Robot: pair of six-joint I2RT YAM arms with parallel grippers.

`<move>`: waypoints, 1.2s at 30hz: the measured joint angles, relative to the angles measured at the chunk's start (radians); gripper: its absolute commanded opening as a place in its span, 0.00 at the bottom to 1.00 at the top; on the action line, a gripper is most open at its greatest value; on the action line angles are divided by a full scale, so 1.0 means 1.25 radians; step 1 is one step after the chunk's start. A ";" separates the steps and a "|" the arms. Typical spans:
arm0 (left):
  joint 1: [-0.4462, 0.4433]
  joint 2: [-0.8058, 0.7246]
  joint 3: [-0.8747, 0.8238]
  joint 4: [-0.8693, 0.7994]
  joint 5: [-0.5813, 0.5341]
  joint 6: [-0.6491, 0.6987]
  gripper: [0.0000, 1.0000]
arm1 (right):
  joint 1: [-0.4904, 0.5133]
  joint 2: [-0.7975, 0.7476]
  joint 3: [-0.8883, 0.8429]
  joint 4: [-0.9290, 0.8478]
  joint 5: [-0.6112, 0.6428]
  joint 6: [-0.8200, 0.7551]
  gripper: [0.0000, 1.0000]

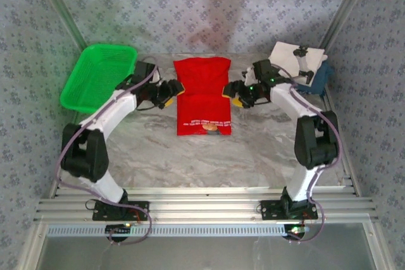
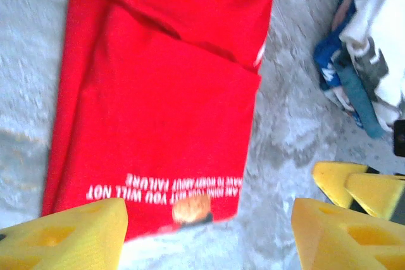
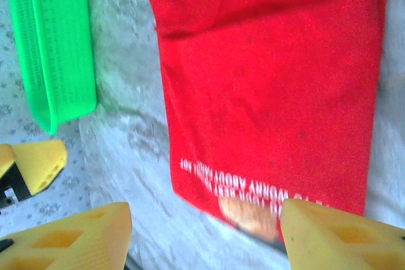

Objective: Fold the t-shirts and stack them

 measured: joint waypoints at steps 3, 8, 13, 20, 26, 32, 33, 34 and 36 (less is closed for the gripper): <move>-0.011 -0.022 -0.091 0.012 0.025 0.000 0.69 | 0.008 -0.026 -0.103 0.001 0.000 -0.013 0.69; -0.033 -0.001 -0.190 0.005 0.047 0.000 0.68 | 0.037 -0.024 -0.212 -0.012 0.001 -0.015 0.69; -0.038 0.005 -0.204 0.020 0.057 -0.004 0.67 | 0.065 -0.023 -0.219 0.007 0.001 -0.009 0.67; -0.050 0.057 -0.207 0.020 0.048 -0.009 0.65 | 0.067 0.007 -0.232 0.029 0.004 0.006 0.66; -0.060 0.080 -0.208 0.017 0.033 -0.018 0.62 | 0.067 0.037 -0.231 0.046 0.007 0.009 0.64; -0.069 0.124 -0.201 0.032 0.012 -0.032 0.57 | 0.066 0.061 -0.221 0.045 0.005 0.015 0.59; -0.069 0.127 -0.193 0.026 0.012 -0.036 0.56 | 0.066 0.063 -0.218 0.042 0.005 0.016 0.58; -0.070 0.131 -0.185 0.023 0.010 -0.037 0.54 | 0.066 0.067 -0.213 0.037 0.005 0.017 0.57; -0.078 0.147 -0.168 0.019 0.000 -0.041 0.50 | 0.065 0.075 -0.204 0.025 0.006 0.025 0.53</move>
